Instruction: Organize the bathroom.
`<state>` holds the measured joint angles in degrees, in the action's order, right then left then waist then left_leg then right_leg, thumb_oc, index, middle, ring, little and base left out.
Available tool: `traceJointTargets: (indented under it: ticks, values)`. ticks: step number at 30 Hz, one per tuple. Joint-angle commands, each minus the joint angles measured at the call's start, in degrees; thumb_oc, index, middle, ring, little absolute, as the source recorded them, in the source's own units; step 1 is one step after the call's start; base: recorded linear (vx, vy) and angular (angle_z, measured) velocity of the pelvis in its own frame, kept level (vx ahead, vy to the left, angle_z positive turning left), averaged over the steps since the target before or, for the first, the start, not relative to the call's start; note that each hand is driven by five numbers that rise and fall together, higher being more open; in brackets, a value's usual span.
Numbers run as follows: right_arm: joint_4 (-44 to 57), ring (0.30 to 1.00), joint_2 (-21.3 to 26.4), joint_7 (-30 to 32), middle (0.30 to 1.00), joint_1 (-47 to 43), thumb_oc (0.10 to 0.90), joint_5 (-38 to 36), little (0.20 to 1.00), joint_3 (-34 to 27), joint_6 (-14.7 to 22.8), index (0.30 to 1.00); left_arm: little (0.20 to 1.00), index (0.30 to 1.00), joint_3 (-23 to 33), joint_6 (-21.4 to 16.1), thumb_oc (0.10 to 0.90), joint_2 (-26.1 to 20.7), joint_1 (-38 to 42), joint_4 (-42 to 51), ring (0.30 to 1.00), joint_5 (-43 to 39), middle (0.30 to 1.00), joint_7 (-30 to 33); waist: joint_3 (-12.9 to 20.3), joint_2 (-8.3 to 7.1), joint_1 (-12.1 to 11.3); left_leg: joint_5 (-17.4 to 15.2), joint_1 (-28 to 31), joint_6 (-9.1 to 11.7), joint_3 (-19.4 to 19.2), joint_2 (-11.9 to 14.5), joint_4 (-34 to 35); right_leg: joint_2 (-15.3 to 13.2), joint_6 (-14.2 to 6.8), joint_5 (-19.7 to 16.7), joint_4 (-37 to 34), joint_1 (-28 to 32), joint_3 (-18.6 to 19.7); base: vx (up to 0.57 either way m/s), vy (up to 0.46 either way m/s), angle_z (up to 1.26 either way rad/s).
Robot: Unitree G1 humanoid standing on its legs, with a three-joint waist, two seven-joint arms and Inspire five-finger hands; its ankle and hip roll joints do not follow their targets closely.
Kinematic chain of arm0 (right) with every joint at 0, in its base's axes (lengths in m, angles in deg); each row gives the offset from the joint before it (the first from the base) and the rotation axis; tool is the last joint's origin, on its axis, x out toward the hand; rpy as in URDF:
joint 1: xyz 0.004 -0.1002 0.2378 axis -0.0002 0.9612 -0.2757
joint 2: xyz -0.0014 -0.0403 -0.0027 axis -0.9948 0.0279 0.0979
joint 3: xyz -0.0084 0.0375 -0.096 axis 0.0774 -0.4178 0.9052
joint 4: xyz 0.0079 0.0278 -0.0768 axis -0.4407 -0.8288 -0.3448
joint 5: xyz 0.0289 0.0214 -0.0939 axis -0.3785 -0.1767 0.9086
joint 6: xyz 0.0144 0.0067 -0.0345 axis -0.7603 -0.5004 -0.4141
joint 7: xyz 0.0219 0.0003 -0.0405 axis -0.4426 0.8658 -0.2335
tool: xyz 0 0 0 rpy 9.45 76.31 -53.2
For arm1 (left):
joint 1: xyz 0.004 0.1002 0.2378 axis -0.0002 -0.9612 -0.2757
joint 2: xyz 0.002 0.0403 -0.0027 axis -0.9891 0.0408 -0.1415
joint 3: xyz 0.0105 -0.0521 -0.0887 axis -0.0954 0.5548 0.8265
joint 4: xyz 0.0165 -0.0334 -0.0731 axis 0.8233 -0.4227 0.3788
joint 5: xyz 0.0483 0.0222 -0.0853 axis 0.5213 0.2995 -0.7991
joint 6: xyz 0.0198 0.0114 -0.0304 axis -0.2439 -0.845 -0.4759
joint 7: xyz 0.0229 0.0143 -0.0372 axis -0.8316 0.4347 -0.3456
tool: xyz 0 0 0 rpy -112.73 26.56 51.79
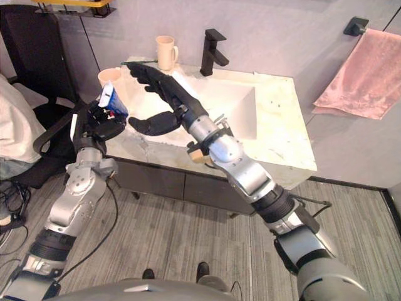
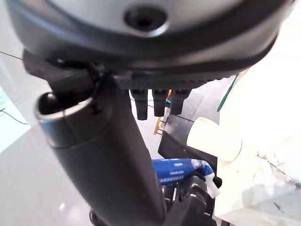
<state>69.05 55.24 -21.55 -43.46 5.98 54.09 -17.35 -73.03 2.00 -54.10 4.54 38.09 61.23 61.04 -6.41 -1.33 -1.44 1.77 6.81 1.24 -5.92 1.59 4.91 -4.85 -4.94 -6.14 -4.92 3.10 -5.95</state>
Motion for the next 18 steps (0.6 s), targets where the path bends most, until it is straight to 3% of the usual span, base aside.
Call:
traceJointTargets:
  ticks: [1,12,14,16,17,18]
  values:
    - [2.5,0.9,-3.8,-1.3,0.9,-10.2,0.8,-1.7,0.9,-0.5,4.9,0.9,0.3,0.3,-0.4,-4.8,0.4,-1.4,9.1,4.8,0.3,1.4,0.3,-0.5,5.2,-1.97,-0.8,-4.6,0.5,-0.9,5.1,-1.6,-0.3,0.5,-0.6,5.4,-0.1,2.6,2.6,0.0,0.0,0.0]
    - [1.8,0.9,-5.4,-0.8,0.9,-13.8,0.8,-3.0,0.9,0.6,5.2,0.9,0.3,0.3,-0.9,-4.3,0.4,-1.1,9.3,3.9,0.3,1.0,0.3,-1.3,5.6,-2.36,-1.8,-3.9,-0.2,-0.9,5.8,-1.6,-0.3,0.3,-0.5,4.9,-0.1,2.3,2.1,0.0,-0.001,0.02]
    - [2.0,0.811,-5.4,-0.9,0.811,-13.7,0.74,-2.8,0.811,0.4,5.1,0.811,0.3,0.3,-0.8,-4.2,0.4,-1.1,9.3,4.0,0.3,1.0,0.3,-1.3,5.6,-2.35,-1.9,-3.9,-0.3,-0.9,5.9,-1.6,-0.4,0.3,-0.5,4.9,-0.1,2.3,2.1,0.0,0.001,0.04]
    - [2.4,0.491,-5.5,-0.5,0.491,-13.5,0.527,-2.7,0.491,0.4,5.1,0.491,0.3,0.3,-0.5,-4.0,0.4,-1.2,9.1,4.2,0.3,0.8,0.3,-1.5,5.7,-2.33,-1.8,-4.3,0.1,-0.9,5.8,-1.5,-0.2,0.3,-0.6,5.3,-0.1,2.5,2.1,0.0,0.0,0.0]
    - [2.5,0.425,-5.5,-0.4,0.425,-13.5,0.483,-2.7,0.425,0.3,5.2,0.425,0.3,0.3,-0.5,-3.9,0.4,-1.2,9.2,4.2,0.3,0.8,0.3,-1.4,5.6,-2.38,-1.8,-4.0,-0.2,-0.9,5.7,-1.5,-0.3,0.2,-0.6,4.9,-0.1,2.3,2.2,0.0,0.0,0.0]
    - [2.4,0.3,-5.7,-0.2,0.3,-13.5,0.4,-2.6,0.3,0.3,5.3,0.3,0.3,0.3,-0.7,-3.8,0.4,-1.2,9.4,4.0,0.3,0.8,0.3,-1.3,5.7,-2.33,-1.7,-4.3,0.1,-0.9,5.8,-1.5,-0.3,0.2,-0.7,5.2,-0.1,2.5,2.2,0.0,0.0,0.0]
